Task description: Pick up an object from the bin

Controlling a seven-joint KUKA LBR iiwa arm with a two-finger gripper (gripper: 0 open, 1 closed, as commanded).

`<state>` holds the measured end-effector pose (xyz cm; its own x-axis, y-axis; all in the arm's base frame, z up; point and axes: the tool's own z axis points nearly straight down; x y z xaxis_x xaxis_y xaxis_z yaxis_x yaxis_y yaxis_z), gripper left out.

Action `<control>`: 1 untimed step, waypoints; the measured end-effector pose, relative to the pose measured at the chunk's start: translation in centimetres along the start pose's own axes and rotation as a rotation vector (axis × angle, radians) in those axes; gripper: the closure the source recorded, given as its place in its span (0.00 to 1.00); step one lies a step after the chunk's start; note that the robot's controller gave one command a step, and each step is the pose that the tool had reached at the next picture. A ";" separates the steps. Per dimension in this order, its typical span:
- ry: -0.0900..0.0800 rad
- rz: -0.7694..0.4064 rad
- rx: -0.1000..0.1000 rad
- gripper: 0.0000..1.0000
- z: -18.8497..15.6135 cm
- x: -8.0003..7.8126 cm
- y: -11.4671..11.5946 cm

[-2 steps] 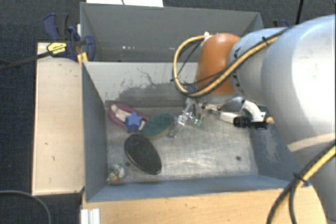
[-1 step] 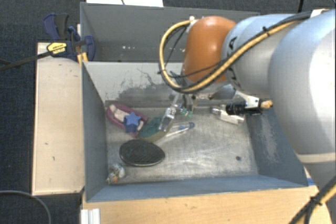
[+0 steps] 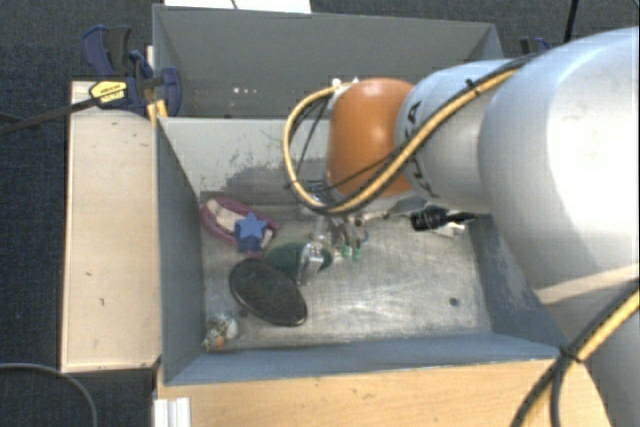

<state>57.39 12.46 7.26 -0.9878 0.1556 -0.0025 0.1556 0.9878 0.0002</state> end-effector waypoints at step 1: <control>-0.005 0.002 0.000 1.00 -0.2 -0.2 -0.1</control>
Offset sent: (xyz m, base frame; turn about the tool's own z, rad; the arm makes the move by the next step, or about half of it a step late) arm 0.0000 0.0000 0.0000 0.0000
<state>57.58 12.32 7.46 -0.9875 0.1573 -0.0079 0.1573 0.9875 0.0001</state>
